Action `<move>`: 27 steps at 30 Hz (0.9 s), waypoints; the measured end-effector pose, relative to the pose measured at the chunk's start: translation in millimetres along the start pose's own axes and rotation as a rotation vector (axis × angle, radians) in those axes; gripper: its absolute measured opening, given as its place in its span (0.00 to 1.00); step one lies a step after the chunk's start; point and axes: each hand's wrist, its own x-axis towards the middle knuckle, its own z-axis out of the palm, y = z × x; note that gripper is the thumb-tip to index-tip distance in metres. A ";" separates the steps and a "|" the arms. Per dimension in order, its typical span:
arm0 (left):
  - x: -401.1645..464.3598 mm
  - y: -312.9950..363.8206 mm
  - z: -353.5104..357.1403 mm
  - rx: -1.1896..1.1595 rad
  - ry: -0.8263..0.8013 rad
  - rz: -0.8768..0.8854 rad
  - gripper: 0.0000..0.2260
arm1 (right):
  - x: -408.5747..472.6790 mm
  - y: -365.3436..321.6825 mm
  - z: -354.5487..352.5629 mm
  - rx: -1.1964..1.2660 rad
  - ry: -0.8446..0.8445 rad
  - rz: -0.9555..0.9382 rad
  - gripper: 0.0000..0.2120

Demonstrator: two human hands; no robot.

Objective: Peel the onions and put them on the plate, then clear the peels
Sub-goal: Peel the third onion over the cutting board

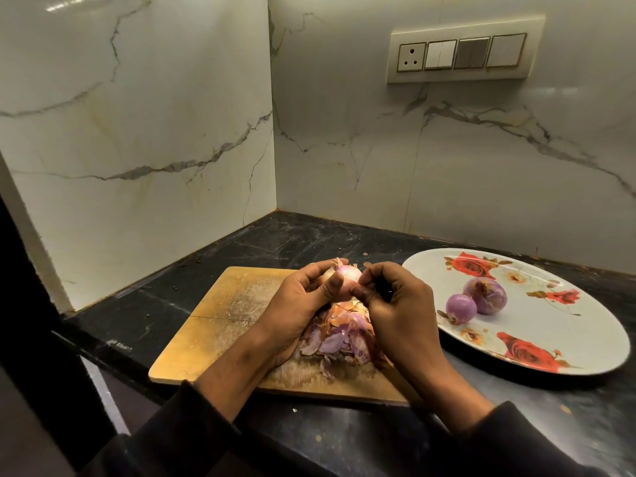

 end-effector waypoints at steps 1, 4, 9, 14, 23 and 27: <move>0.2 -0.7 -0.1 0.001 0.005 -0.001 0.32 | -0.4 -0.2 0.9 -0.012 -0.001 -0.009 0.17; 1.3 -1.5 0.0 0.003 0.005 -0.009 0.31 | -2.0 -0.8 3.9 -0.056 -0.007 -0.040 0.17; 1.5 -1.3 0.2 0.033 0.013 -0.012 0.26 | -4.4 -3.9 6.9 -0.177 0.034 -0.164 0.18; 1.2 0.2 -0.6 0.025 0.020 0.015 0.22 | -3.7 -5.8 5.5 -0.097 0.005 -0.099 0.13; -0.2 0.2 -2.0 0.070 -0.076 0.022 0.22 | 2.9 -3.0 -1.1 -0.007 0.026 -0.029 0.14; 0.7 -2.2 -2.1 0.094 -0.065 0.027 0.22 | 1.9 -2.8 1.6 -0.061 -0.007 -0.049 0.17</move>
